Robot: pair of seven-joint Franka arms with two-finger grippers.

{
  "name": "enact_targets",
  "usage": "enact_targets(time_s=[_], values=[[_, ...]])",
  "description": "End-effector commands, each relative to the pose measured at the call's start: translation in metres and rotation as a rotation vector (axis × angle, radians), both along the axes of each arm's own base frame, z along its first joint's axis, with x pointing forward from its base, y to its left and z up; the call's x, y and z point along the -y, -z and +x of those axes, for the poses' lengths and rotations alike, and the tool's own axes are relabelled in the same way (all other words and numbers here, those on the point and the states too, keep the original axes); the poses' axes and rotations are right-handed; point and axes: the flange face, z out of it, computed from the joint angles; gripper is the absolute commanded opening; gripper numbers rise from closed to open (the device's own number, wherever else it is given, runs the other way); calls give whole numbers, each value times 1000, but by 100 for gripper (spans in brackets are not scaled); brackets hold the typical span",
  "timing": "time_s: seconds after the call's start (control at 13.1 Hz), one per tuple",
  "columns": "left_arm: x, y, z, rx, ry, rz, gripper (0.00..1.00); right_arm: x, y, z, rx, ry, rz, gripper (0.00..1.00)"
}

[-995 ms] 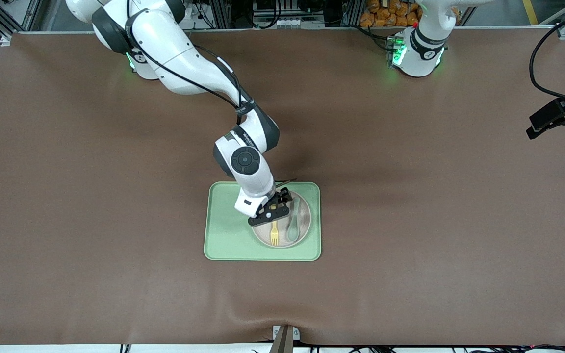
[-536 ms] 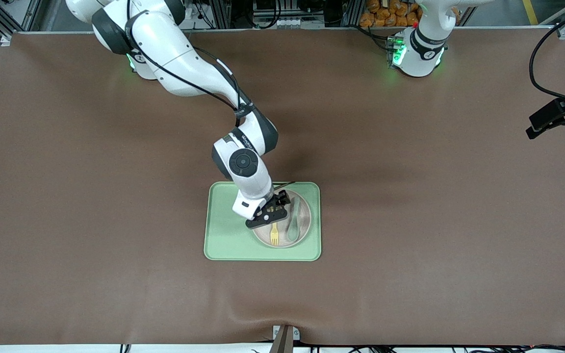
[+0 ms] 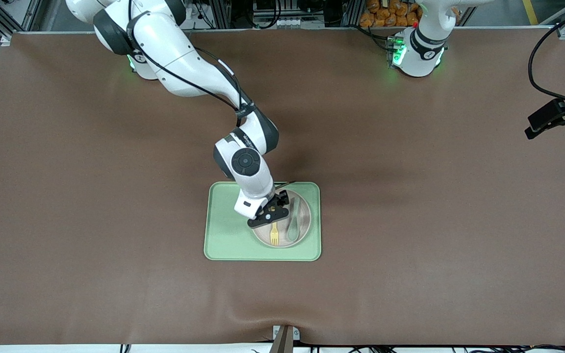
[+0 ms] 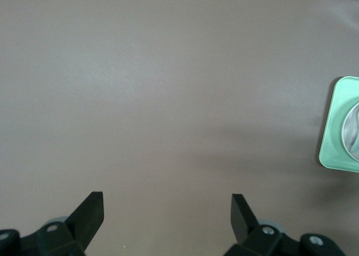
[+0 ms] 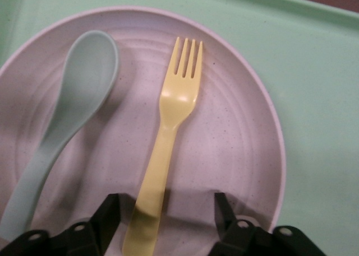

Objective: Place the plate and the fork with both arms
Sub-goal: 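Close the right gripper on the yellow fork handle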

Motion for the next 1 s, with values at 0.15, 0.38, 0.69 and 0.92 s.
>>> enact_targets(time_s=[0.15,0.38,0.69,0.92], values=[[0,-4,-2,4,1,7,100,-7,9,2,30,-15,-19,42],[0,-4,-2,4,1,9,100,-7,9,2,30,-16,-20,25],[2,-4,-2,4,5,7,100,-7,7,2,31,-15,-18,0],[3,-5,-2,5,7,7,100,-9,-5,4,38,-6,-2,0]])
